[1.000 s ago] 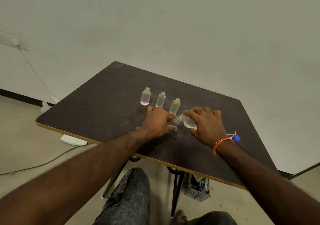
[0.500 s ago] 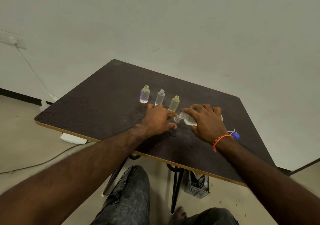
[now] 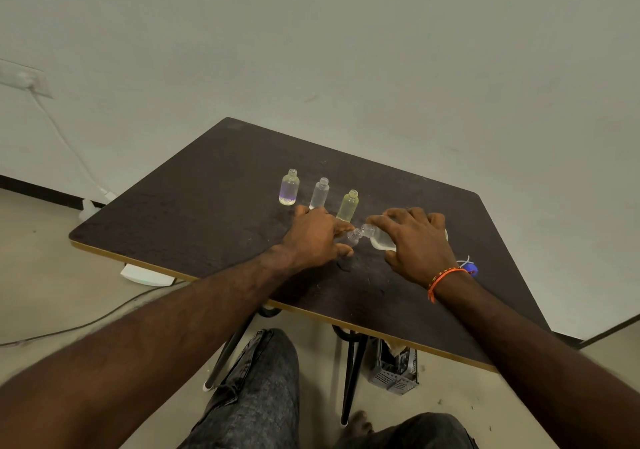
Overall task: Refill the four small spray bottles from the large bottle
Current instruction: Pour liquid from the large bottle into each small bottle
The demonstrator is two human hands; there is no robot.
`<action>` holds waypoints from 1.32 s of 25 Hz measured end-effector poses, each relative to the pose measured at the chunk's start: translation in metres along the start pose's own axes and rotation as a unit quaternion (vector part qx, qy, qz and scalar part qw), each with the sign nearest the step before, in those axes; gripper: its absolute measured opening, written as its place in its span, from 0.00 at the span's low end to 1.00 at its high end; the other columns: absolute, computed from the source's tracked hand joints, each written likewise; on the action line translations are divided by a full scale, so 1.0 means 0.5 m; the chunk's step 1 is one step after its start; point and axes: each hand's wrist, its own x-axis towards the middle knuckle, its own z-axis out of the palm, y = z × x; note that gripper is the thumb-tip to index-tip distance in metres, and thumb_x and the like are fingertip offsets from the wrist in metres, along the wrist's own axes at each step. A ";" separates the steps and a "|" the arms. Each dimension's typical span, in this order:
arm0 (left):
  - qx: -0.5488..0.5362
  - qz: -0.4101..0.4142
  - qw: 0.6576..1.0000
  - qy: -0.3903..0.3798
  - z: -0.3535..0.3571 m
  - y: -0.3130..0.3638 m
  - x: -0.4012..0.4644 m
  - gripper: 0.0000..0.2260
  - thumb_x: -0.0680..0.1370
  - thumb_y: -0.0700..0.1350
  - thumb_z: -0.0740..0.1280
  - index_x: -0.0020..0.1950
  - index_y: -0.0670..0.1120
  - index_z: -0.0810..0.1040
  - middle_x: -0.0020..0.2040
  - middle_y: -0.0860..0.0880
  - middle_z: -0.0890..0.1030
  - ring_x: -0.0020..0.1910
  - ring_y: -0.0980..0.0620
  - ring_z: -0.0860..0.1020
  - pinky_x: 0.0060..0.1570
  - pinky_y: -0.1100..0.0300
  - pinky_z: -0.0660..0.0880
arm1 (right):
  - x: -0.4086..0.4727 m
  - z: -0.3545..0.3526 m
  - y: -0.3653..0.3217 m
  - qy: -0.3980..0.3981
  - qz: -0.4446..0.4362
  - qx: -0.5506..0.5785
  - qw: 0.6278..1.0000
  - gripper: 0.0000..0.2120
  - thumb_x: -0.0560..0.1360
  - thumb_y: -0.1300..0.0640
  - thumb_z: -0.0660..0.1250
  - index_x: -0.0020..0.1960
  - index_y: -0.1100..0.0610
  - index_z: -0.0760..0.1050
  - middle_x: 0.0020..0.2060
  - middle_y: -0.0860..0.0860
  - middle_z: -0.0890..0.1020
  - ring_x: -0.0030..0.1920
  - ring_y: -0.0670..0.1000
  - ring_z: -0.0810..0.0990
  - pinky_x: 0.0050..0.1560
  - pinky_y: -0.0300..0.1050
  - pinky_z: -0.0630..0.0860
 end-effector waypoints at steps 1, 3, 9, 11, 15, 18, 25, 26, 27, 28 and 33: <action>-0.001 0.000 1.000 0.000 -0.001 0.001 0.000 0.25 0.76 0.62 0.74 0.71 0.56 0.80 0.57 0.53 0.86 0.61 0.51 0.78 0.67 0.46 0.63 | 0.001 0.000 -0.001 -0.001 -0.001 -0.001 1.000 0.31 0.72 0.46 0.72 0.73 0.40 0.66 0.70 0.48 0.73 0.67 0.56 0.70 0.64 0.60 0.63; -0.001 0.002 1.000 -0.001 -0.001 0.001 -0.001 0.25 0.76 0.62 0.74 0.70 0.55 0.80 0.57 0.53 0.86 0.61 0.51 0.78 0.68 0.46 0.63 | 0.001 0.000 -0.002 -0.002 -0.001 -0.001 1.000 0.31 0.72 0.46 0.72 0.73 0.40 0.66 0.70 0.48 0.73 0.67 0.56 0.70 0.65 0.60 0.63; -0.007 -0.003 1.000 -0.002 0.001 0.000 -0.001 0.25 0.76 0.62 0.74 0.71 0.56 0.79 0.59 0.53 0.86 0.62 0.51 0.77 0.68 0.46 0.61 | 0.001 0.000 -0.002 -0.007 0.000 0.001 1.000 0.31 0.72 0.46 0.73 0.73 0.40 0.66 0.70 0.48 0.73 0.68 0.56 0.70 0.66 0.61 0.63; -0.011 -0.006 1.000 -0.004 0.001 -0.002 -0.001 0.25 0.76 0.62 0.74 0.71 0.56 0.79 0.59 0.53 0.86 0.63 0.51 0.78 0.69 0.46 0.61 | 0.002 -0.001 -0.003 -0.010 0.000 -0.001 1.000 0.32 0.72 0.46 0.73 0.73 0.40 0.66 0.70 0.48 0.73 0.68 0.56 0.70 0.66 0.61 0.63; -0.004 -0.002 1.000 -0.004 0.000 -0.004 -0.001 0.25 0.76 0.62 0.73 0.71 0.56 0.79 0.59 0.53 0.86 0.63 0.51 0.77 0.69 0.46 0.61 | 0.002 -0.006 -0.003 -0.009 -0.002 -0.011 1.000 0.32 0.72 0.46 0.73 0.73 0.40 0.66 0.70 0.49 0.73 0.67 0.56 0.70 0.65 0.61 0.63; 0.000 0.000 1.000 -0.005 0.000 -0.004 0.001 0.25 0.76 0.62 0.73 0.71 0.56 0.79 0.58 0.53 0.86 0.62 0.51 0.77 0.69 0.45 0.62 | 0.004 -0.009 -0.004 -0.006 -0.004 -0.013 1.000 0.31 0.71 0.47 0.73 0.72 0.40 0.67 0.69 0.49 0.74 0.67 0.57 0.71 0.64 0.61 0.63; 0.006 -0.001 1.000 -0.007 0.005 -0.005 0.004 0.25 0.75 0.63 0.73 0.70 0.57 0.80 0.57 0.54 0.86 0.62 0.51 0.78 0.70 0.43 0.62 | 0.006 -0.012 -0.003 -0.005 -0.011 -0.029 1.000 0.31 0.71 0.48 0.73 0.71 0.40 0.67 0.68 0.49 0.75 0.65 0.57 0.71 0.62 0.60 0.64; 0.007 -0.001 1.000 -0.007 0.005 -0.005 0.004 0.25 0.75 0.63 0.73 0.70 0.57 0.80 0.57 0.53 0.86 0.62 0.51 0.78 0.70 0.43 0.62 | 0.006 -0.012 -0.003 -0.005 -0.011 -0.031 0.999 0.31 0.71 0.48 0.73 0.72 0.40 0.68 0.68 0.49 0.75 0.65 0.57 0.71 0.62 0.60 0.64; 0.007 -0.002 1.000 -0.007 0.006 -0.005 0.004 0.25 0.75 0.63 0.73 0.70 0.57 0.79 0.58 0.53 0.86 0.62 0.51 0.78 0.70 0.43 0.62 | 0.005 -0.012 -0.003 -0.005 -0.011 -0.032 0.999 0.31 0.71 0.48 0.73 0.72 0.40 0.68 0.68 0.49 0.75 0.65 0.57 0.71 0.62 0.60 0.64; 0.006 -0.002 1.000 -0.008 0.006 -0.006 0.004 0.25 0.75 0.63 0.73 0.71 0.57 0.79 0.58 0.53 0.86 0.63 0.51 0.78 0.70 0.43 0.62 | 0.005 -0.013 -0.004 -0.005 -0.011 -0.032 0.999 0.31 0.71 0.48 0.73 0.72 0.41 0.67 0.68 0.50 0.74 0.66 0.57 0.71 0.62 0.60 0.64; -0.003 -0.003 1.000 -0.005 0.009 -0.007 0.002 0.25 0.76 0.63 0.73 0.71 0.57 0.79 0.60 0.53 0.85 0.64 0.51 0.77 0.69 0.45 0.62 | 0.007 -0.016 -0.005 -0.010 -0.014 -0.033 0.999 0.32 0.71 0.49 0.73 0.72 0.41 0.67 0.68 0.50 0.74 0.66 0.57 0.71 0.62 0.60 0.64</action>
